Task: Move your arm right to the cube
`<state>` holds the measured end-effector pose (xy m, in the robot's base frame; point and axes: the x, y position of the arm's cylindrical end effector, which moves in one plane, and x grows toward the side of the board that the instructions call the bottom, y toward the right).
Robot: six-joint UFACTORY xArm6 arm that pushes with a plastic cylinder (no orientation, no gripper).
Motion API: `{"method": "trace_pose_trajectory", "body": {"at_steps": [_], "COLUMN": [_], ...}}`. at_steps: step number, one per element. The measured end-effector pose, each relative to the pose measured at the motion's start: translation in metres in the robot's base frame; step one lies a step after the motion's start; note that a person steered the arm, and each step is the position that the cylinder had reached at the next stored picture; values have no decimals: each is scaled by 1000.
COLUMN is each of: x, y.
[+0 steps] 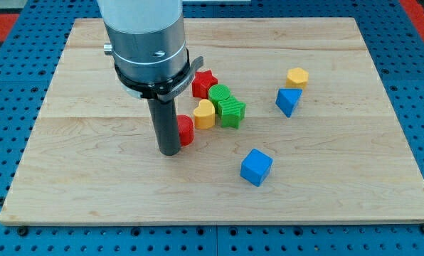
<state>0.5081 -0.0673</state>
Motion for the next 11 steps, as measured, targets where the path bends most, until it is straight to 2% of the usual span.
{"method": "trace_pose_trajectory", "body": {"at_steps": [2,3,4,5,7,9,11], "x": [-5,16,62,78,74,58,84], "y": [0,7,23,60,150,151,174]}}
